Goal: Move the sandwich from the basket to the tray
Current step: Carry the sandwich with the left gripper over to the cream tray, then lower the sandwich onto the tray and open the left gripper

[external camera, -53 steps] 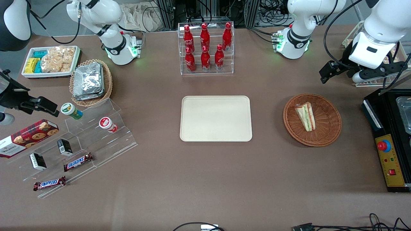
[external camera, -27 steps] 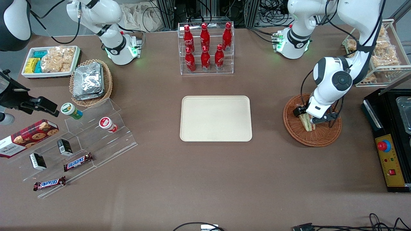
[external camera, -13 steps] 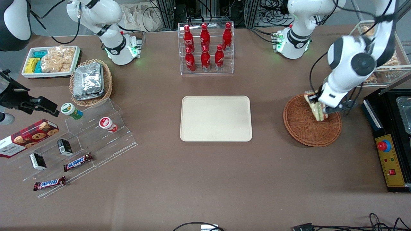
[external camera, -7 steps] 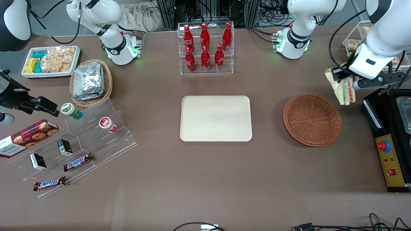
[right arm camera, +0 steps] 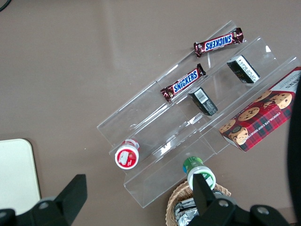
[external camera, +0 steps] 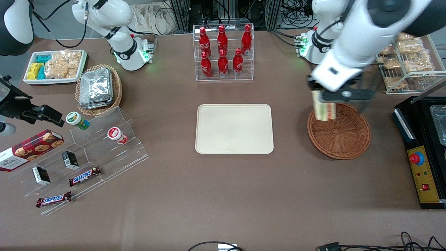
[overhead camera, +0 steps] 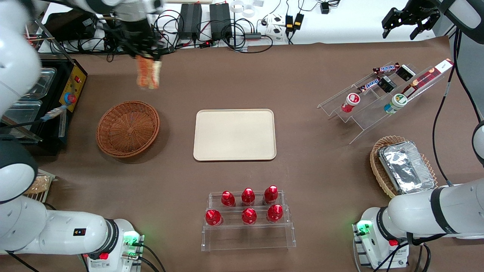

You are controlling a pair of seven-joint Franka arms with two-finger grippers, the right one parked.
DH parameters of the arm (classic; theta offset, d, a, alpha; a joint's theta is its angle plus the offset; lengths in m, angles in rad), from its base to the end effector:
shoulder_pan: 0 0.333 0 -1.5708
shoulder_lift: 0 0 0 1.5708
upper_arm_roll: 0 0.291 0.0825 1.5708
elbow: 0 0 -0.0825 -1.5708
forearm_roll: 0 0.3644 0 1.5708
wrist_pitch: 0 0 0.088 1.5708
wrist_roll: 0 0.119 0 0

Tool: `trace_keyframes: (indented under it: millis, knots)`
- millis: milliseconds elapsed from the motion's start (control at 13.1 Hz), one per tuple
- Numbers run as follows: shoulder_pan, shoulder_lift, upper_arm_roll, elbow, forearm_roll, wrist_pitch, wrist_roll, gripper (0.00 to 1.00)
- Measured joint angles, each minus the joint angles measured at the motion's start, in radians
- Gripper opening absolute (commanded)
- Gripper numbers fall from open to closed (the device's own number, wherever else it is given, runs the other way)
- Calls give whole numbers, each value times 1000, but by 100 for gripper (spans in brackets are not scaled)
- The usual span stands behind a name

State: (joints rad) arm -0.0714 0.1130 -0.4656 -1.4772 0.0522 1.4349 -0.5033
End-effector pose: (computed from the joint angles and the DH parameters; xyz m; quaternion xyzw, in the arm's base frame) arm 0.4797 -0.2625 0.5632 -0.9973 0.0157 0.0618 0.0362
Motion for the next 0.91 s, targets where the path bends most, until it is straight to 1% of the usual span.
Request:
trace_keyframes:
  millis: [152,228,304,457,533,609,761,913]
  knots:
    - [-5,91,-156,72,22,22,-199,9]
    - [-7,134,-215,98,55,40,-269,10]
    - [-8,169,-252,111,85,51,-310,10]
    - [-7,209,-265,111,104,68,-325,10]
    - [-6,222,-265,91,112,91,-325,10]
    - [-6,233,-265,50,137,125,-325,10]
    - [-11,248,-267,-88,206,255,-325,10]
    - [-13,263,-264,-257,244,459,-326,10]
